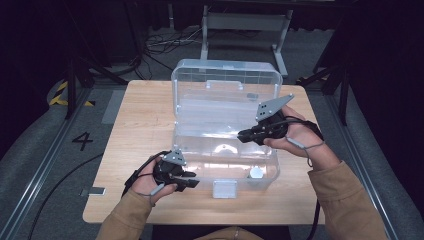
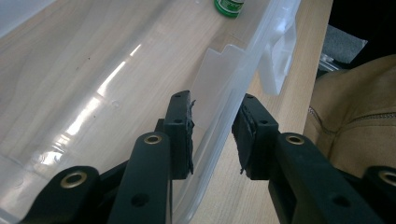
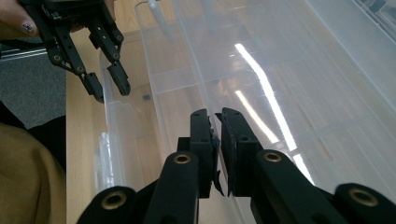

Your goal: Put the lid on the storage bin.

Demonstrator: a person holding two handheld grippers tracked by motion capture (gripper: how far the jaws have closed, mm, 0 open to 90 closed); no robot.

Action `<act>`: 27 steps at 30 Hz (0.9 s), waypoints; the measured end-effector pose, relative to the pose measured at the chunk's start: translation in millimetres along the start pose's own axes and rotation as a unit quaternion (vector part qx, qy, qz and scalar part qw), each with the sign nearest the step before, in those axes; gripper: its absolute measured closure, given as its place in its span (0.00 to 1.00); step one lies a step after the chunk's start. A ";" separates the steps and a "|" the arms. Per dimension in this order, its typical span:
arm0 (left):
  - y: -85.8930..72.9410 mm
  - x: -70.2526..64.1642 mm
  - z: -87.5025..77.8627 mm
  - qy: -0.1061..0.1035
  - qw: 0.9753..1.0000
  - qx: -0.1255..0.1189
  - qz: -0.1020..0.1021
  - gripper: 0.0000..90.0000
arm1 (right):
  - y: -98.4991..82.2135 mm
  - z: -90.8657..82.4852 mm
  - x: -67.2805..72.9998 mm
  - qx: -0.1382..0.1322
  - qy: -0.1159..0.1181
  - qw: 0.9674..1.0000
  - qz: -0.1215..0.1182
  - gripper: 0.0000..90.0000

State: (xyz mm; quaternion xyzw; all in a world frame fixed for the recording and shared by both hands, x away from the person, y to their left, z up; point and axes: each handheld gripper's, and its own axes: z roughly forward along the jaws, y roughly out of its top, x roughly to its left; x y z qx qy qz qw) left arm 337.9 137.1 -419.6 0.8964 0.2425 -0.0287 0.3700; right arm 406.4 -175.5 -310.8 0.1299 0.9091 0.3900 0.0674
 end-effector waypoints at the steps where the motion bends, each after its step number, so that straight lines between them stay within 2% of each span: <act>1: 0.0 0.0 0.1 0.000 1.000 0.000 0.000 0.76 | -0.4 0.0 0.3 0.000 0.001 1.000 -0.001 0.93; 27: -0.2 0.2 0.6 -0.002 1.000 -0.002 -0.003 0.76 | -6.7 0.5 10.5 0.005 0.011 1.000 -0.003 0.93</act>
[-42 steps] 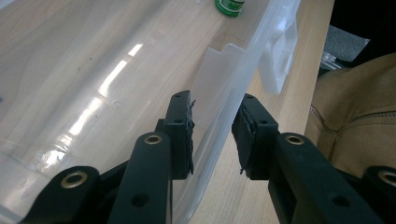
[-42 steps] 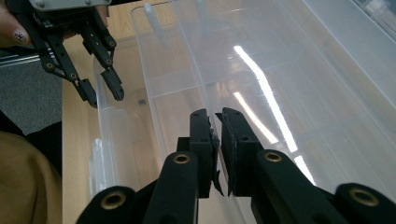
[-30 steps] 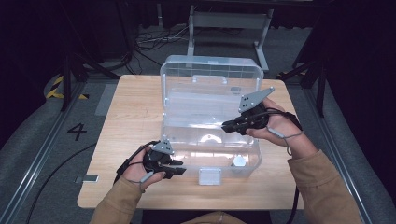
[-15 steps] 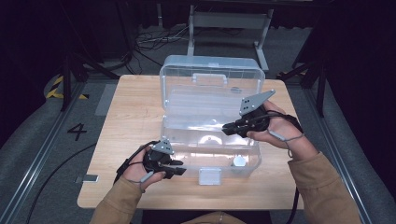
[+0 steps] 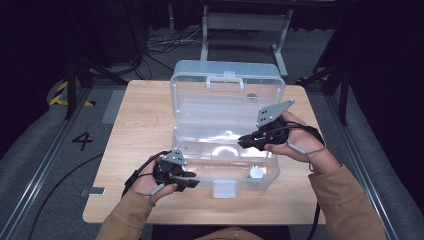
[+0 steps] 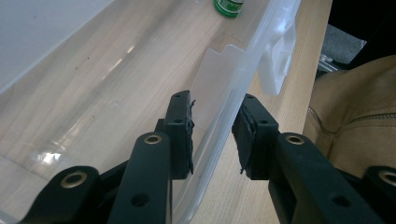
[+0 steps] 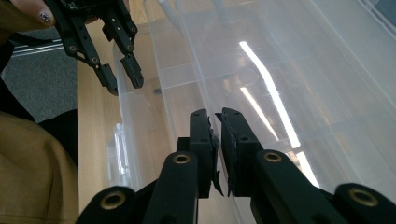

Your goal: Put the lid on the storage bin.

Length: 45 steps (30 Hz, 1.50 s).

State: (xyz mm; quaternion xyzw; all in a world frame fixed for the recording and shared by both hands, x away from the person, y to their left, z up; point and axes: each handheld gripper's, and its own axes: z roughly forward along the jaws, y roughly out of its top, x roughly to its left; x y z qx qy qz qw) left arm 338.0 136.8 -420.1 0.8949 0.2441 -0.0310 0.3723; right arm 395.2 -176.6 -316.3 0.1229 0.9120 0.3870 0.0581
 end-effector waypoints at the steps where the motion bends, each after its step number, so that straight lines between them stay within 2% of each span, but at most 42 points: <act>1: 0.0 -0.1 0.0 0.000 1.000 0.000 -0.001 0.76 | -0.1 0.2 0.4 0.000 0.000 1.000 -0.001 0.93; 6: 0.0 0.0 -0.1 0.001 1.000 0.001 0.000 0.76 | -1.6 1.2 2.8 0.002 0.008 1.000 0.005 0.93; 21: 0.3 -0.1 -0.2 0.002 1.000 0.002 0.001 0.76 | -3.1 3.6 7.1 0.014 0.016 1.000 -0.006 0.94; 26: 1.0 -0.4 -0.4 0.002 1.000 0.000 -0.013 0.74 | -2.9 3.9 7.5 0.017 0.018 1.000 -0.007 0.95; 28: 1.4 -1.3 -1.1 0.004 1.000 0.001 -0.017 0.68 | -2.2 3.7 7.6 0.018 0.016 1.000 -0.014 0.95; 30: 2.2 -2.8 -4.2 0.008 1.000 0.003 -0.016 0.68 | -2.3 3.7 7.5 0.018 0.017 1.000 -0.014 0.95; 38: 5.9 -5.7 -24.0 0.010 1.000 -0.022 -0.016 0.66 | -2.1 3.6 7.2 0.020 0.017 0.999 -0.021 0.96; 45: 12.1 -7.1 -38.0 0.006 0.999 -0.037 -0.024 0.67 | -2.4 3.8 7.7 0.021 0.019 0.999 -0.017 0.96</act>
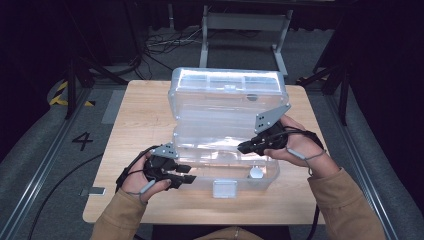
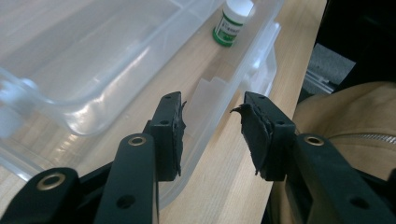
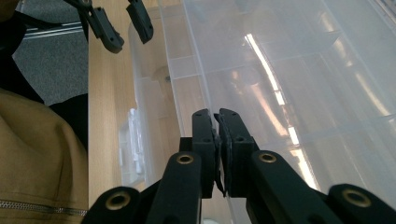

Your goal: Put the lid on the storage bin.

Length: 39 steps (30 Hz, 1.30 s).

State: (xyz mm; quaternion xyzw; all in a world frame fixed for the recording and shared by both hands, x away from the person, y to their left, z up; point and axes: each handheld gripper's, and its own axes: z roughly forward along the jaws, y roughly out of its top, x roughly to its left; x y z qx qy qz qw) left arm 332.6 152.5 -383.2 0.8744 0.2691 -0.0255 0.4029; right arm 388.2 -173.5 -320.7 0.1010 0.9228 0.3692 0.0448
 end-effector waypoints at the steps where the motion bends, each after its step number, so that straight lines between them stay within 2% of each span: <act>1: 2.2 -0.3 -3.8 -0.002 1.000 -0.005 -0.003 0.67 | -0.1 -0.1 0.2 0.001 0.000 1.000 0.000 0.96; 5: 6.8 -0.6 -11.3 -0.003 1.000 -0.014 -0.010 0.68 | -0.7 0.0 0.8 0.000 -0.003 1.000 0.000 0.96; 6: 10.0 -0.9 -16.7 -0.004 1.000 -0.025 -0.015 0.69 | -1.0 0.0 1.0 -0.001 -0.003 1.000 0.000 0.96; 12: 19.2 -4.6 -34.4 0.000 0.998 -0.058 -0.019 0.78 | -2.2 0.2 2.2 -0.003 -0.003 1.000 0.001 0.96; 15: 21.9 -5.4 -39.4 -0.003 0.998 -0.064 -0.020 0.81 | -2.4 0.3 2.6 -0.003 -0.004 1.000 0.000 0.96; 18: 25.6 -6.6 -45.4 -0.002 0.997 -0.075 -0.025 0.87 | -2.7 0.3 2.9 -0.004 -0.005 1.000 0.001 0.96; 20: 30.3 -8.1 -52.2 0.011 0.995 -0.096 -0.030 0.90 | -3.4 0.3 3.5 -0.004 -0.006 1.000 0.002 0.96; 21: 32.0 -8.5 -54.6 0.023 0.994 -0.100 -0.029 0.90 | -3.7 0.4 3.6 -0.004 -0.007 1.000 0.000 0.96; 22: 32.0 -8.5 -54.6 0.023 0.994 -0.100 -0.029 0.92 | -3.7 0.4 3.6 -0.004 -0.007 1.000 0.000 0.96; 23: 34.4 -8.9 -58.3 0.032 0.993 -0.111 -0.033 0.93 | -3.8 0.7 4.2 -0.004 -0.006 1.000 -0.001 0.96; 25: 36.2 -7.7 -61.8 0.039 0.991 -0.124 -0.040 0.94 | -3.8 0.9 5.2 -0.002 -0.005 1.000 0.001 0.96; 28: 38.3 -4.2 -64.7 0.063 0.987 -0.136 -0.048 0.96 | -4.2 1.4 6.0 -0.002 -0.007 1.000 -0.002 0.96; 35: 41.7 10.0 -65.4 0.106 0.977 -0.168 -0.077 0.98 | -5.7 2.8 9.2 0.002 -0.007 1.000 -0.005 0.96; 39: 41.4 16.4 -64.1 0.122 0.973 -0.179 -0.085 0.99 | -7.5 4.3 12.8 0.006 -0.009 1.000 -0.005 0.95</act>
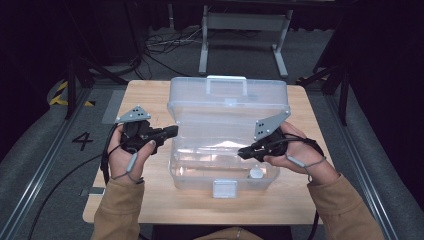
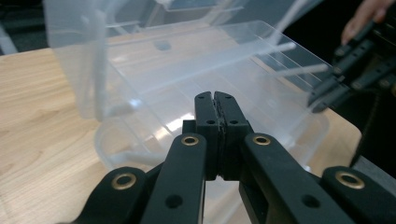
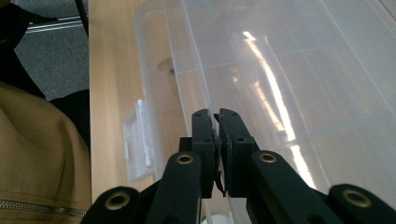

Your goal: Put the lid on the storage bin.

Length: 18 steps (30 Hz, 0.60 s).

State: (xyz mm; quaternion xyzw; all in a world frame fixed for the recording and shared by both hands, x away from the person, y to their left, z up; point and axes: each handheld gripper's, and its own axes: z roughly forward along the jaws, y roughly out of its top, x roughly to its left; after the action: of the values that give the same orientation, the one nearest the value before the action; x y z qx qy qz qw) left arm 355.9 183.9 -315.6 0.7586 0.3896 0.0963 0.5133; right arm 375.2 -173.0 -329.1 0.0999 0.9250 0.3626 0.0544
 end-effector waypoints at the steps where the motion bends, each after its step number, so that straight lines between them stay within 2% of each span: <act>1: 0.1 1.2 0.0 0.003 1.000 -0.003 0.000 0.99 | -0.9 0.7 1.3 -0.001 0.000 1.000 -0.001 0.95; 4: 0.7 3.5 -3.8 0.013 1.000 -0.023 -0.001 1.00 | -3.7 3.3 5.6 0.006 0.002 1.000 0.002 0.94; 6: 1.1 4.7 -6.9 0.008 1.000 -0.012 -0.004 1.00 | -5.7 5.6 8.9 0.010 0.005 1.000 0.004 0.94; 8: 0.4 4.8 -7.8 0.005 1.000 -0.017 -0.004 1.00 | -6.5 6.1 10.2 0.008 0.003 1.000 0.001 0.94; 10: 0.9 3.9 -8.4 0.006 1.000 -0.012 0.000 1.00 | -8.7 4.5 12.9 0.001 -0.008 1.000 0.006 0.93; 12: 0.9 3.7 -8.4 0.005 1.000 -0.012 0.000 1.00 | -9.2 3.9 12.8 0.001 -0.008 1.000 0.006 0.93; 16: 1.2 2.5 -8.1 0.003 1.000 -0.006 0.003 1.00 | -10.3 1.5 13.5 -0.008 -0.011 1.000 0.010 0.90; 18: 1.5 2.1 -8.1 0.003 1.000 -0.001 0.009 1.00 | -11.7 -1.9 13.9 -0.020 -0.005 1.000 0.014 0.87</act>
State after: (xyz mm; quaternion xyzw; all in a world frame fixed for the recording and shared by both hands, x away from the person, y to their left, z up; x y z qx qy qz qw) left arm 353.6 190.7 -311.2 0.7613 0.3846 0.1034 0.5117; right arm 359.7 -179.5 -336.1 0.1135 0.9159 0.3809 0.0558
